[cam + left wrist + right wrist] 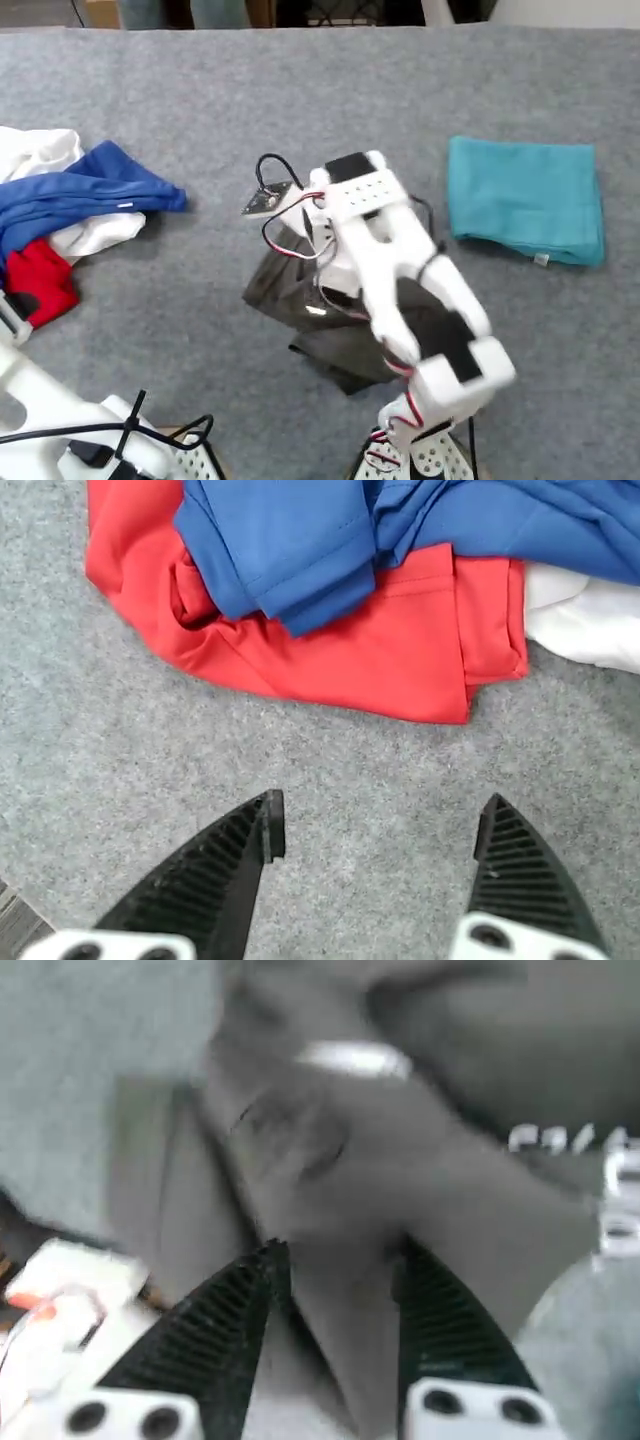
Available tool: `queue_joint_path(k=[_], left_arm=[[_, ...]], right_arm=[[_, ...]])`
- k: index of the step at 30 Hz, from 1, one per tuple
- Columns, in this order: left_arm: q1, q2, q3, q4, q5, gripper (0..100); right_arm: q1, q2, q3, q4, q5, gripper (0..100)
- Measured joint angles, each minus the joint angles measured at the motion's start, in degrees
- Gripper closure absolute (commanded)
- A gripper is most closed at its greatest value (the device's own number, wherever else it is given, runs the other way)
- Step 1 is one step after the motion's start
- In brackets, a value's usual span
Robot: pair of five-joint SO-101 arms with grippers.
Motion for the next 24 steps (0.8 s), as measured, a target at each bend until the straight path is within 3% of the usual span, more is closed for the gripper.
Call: queue_joint_path(k=[3, 10, 15, 19, 24], left_arm=[[0.1, -0.1, 3.1, 0.0, -0.1, 68], [5.7, -13.1, 9.1, 5.0, -4.0, 68], [17.7, -29.2, 18.2, 3.0, -4.2, 68], [27.3, -40.3, 24.9, 2.0, -0.4, 68], [34.6, -43.6, 25.4, 0.5, 2.7, 68]], right_arm=[[0.2, 5.7, 0.0, -3.2, -1.8, 98.8], [6.0, 5.2, -1.7, -2.5, -6.8, 98.4], [10.2, -4.2, -1.7, 2.6, -4.3, 98.4], [13.3, -14.7, -1.7, 3.8, -3.3, 98.4], [17.5, -27.1, -4.2, 4.0, -3.3, 98.4]])
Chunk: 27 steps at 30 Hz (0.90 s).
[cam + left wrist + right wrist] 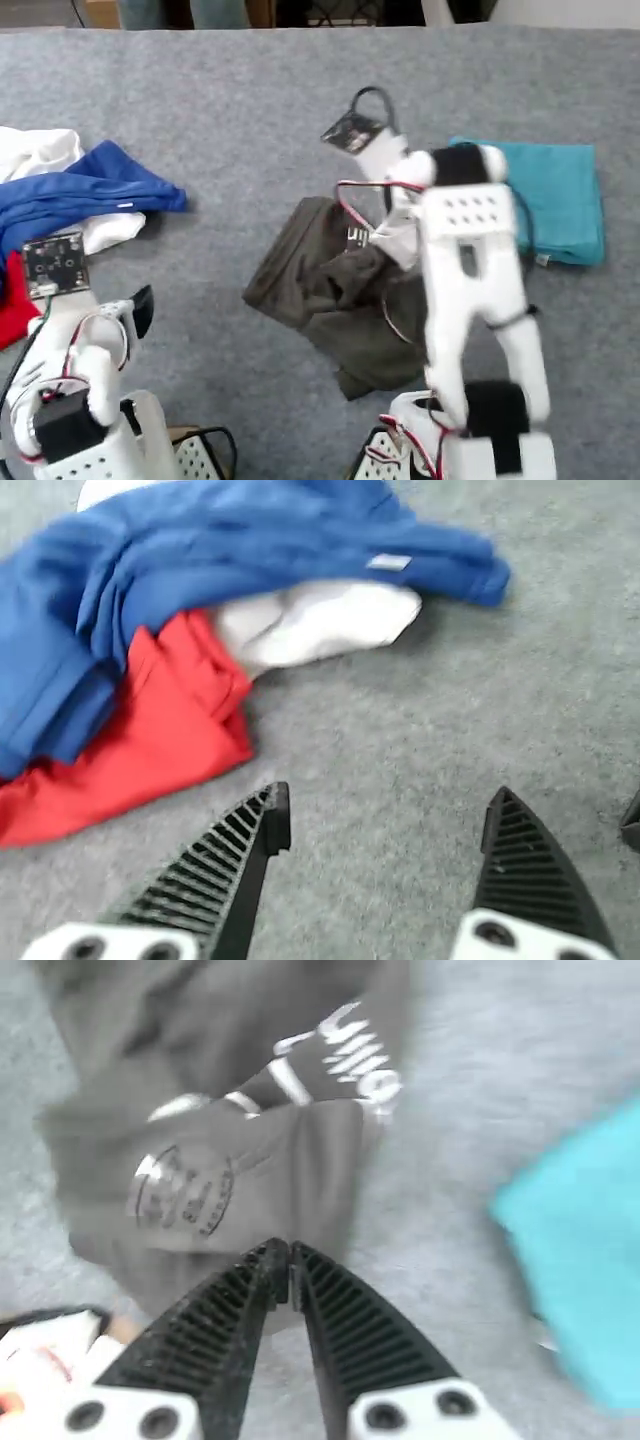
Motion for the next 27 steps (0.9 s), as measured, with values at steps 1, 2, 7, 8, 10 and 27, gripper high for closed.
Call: queue_joint_path(k=[1, 2, 7, 8, 10, 27], left_arm=[[1.0, 0.5, 0.0, -0.5, 0.2, 68], [1.8, 1.1, 0.0, -1.2, 0.2, 68], [7.7, 6.9, 0.0, -4.8, 0.4, 71], [9.3, 8.1, 0.0, -5.4, 1.0, 73], [12.7, 10.7, -0.3, -6.2, 2.1, 75], [0.4, 20.4, -3.3, -6.0, 4.5, 76]], right_arm=[[1.0, -1.9, -1.2, 0.0, -0.1, 98.4], [1.9, -3.9, -2.6, -0.4, -1.0, 98.4], [4.7, -10.1, -11.1, -4.0, -7.0, 98.4], [4.7, -10.6, -12.6, -4.2, -8.0, 98.4], [4.5, -10.9, -13.6, -4.3, -9.1, 98.3], [-20.8, 9.8, 18.7, -21.6, -17.3, 67.5]])
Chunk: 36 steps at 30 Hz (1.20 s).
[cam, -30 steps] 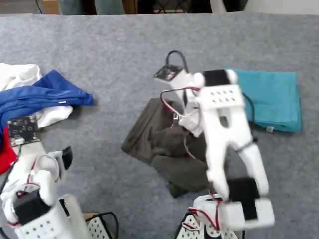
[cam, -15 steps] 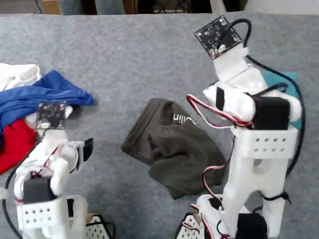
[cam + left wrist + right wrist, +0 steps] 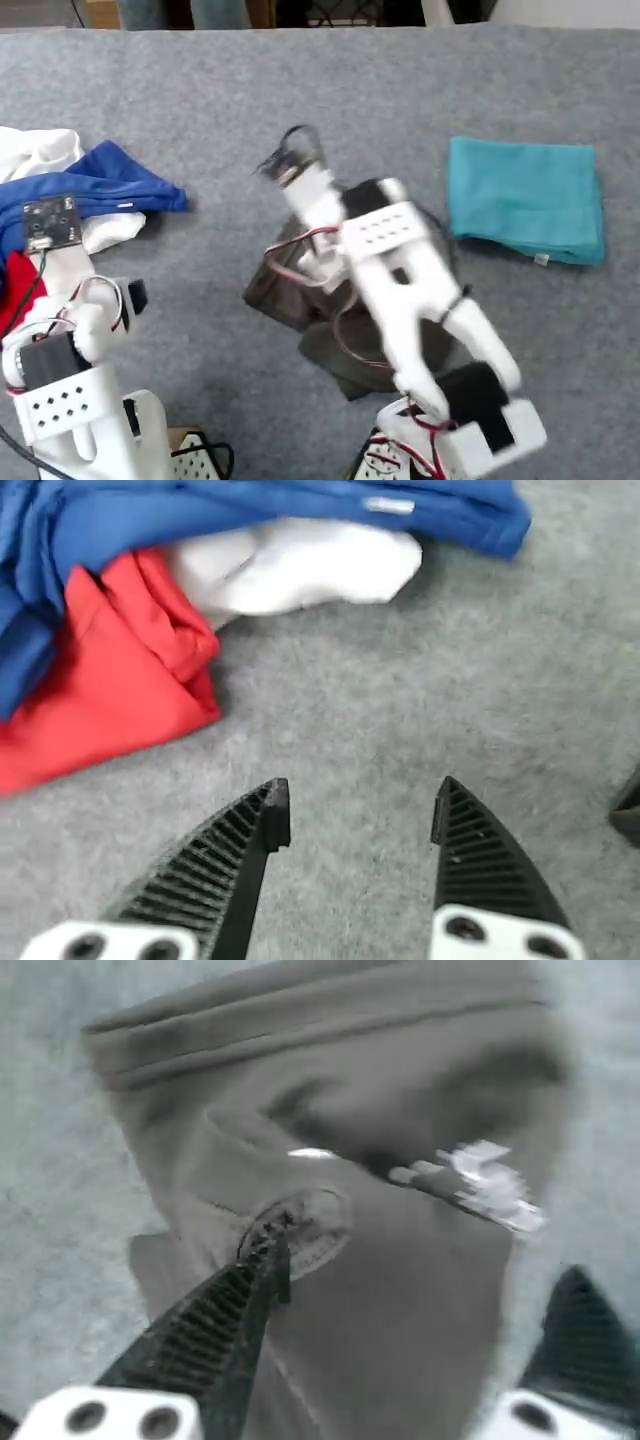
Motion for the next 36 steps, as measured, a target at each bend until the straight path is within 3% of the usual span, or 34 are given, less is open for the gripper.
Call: queue_joint_path(k=[5, 10, 20, 25, 32, 36], left_arm=[[-0.6, 0.0, 0.7, 4.5, 0.0, 76], [-0.8, 0.0, 0.7, 5.4, 0.0, 76], [-0.5, 0.0, 0.7, 5.8, 0.1, 77], [4.6, -1.7, 0.9, 7.4, 0.4, 97], [14.2, -16.2, 7.5, 7.4, 0.4, 93], [18.2, -29.2, 12.0, 7.4, 0.4, 92]], right_arm=[[-0.9, 7.7, -0.4, -0.8, -0.4, 99.1], [3.5, 9.9, -5.2, -0.4, -0.6, 98.5], [6.7, 2.3, -26.5, 11.4, -0.6, 98.4], [10.8, -3.6, -33.1, 15.9, -2.2, 98.4], [15.9, -17.7, -41.8, 17.1, -12.7, 98.4], [20.0, -23.3, -41.1, 18.5, -14.7, 98.4]])
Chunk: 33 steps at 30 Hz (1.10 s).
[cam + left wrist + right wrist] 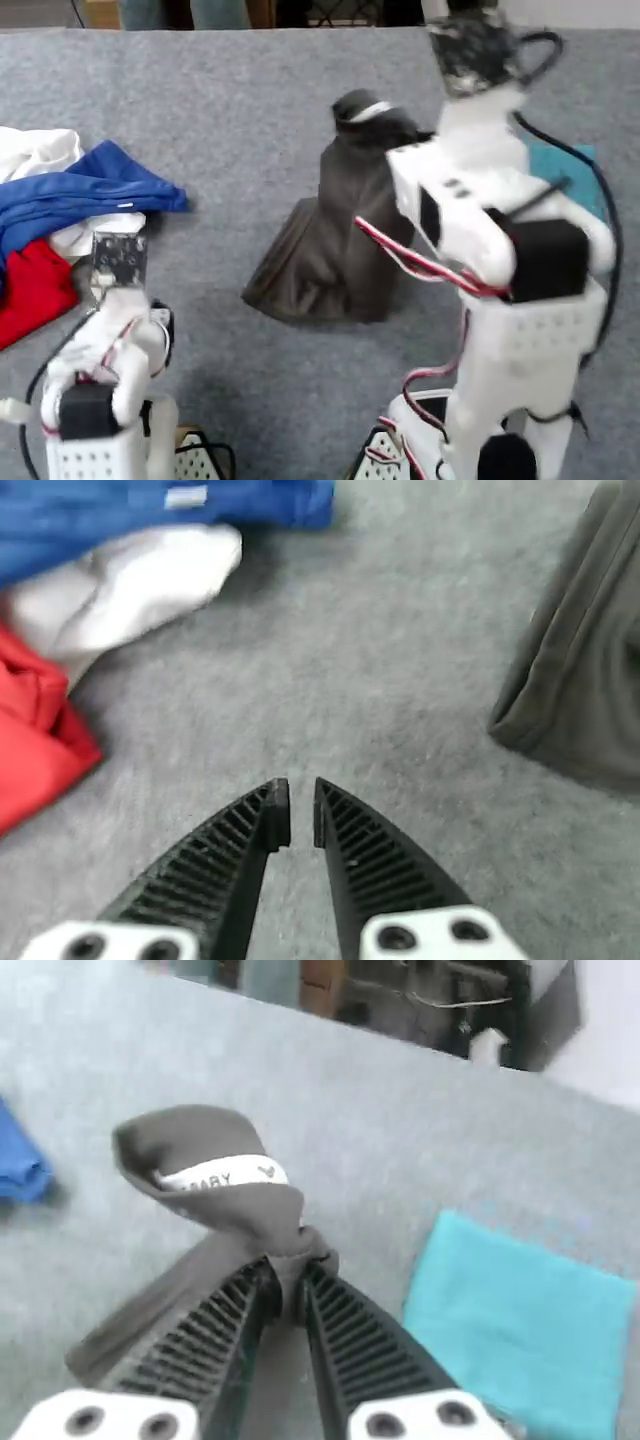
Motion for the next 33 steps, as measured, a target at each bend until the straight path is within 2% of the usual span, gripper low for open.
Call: queue_joint_path(k=[3, 7, 13, 17, 20, 25, 29, 33], left_arm=[[0.5, -2.5, 1.0, -0.5, 0.0, 92], [0.4, -2.8, 1.1, -1.1, 0.0, 92], [-0.9, -3.9, 1.1, -1.1, 0.0, 92], [-0.9, -3.9, 1.1, -1.1, 0.0, 92], [-0.9, -3.9, 1.1, -1.3, 0.0, 92], [-0.8, -3.9, 1.1, -1.4, 0.0, 92], [0.8, -3.9, 1.1, -1.4, 0.0, 92], [3.2, -3.9, 1.1, -1.4, 0.0, 92]], right_arm=[[5.6, -1.1, 6.8, 1.1, 1.1, 98.4], [16.2, -1.1, 21.7, 0.7, 8.5, 98.4], [34.3, -0.5, 47.6, -11.9, 25.9, 98.4], [43.7, -0.5, 55.2, -16.3, 38.1, 97.9], [48.5, -0.5, 56.0, -16.6, 48.3, 87.7], [50.9, -0.5, 55.0, -15.8, 59.5, 67.3], [46.6, -0.5, 45.9, -9.8, 62.9, 65.2], [35.6, -0.5, 38.3, -6.5, 63.2, 65.2]])
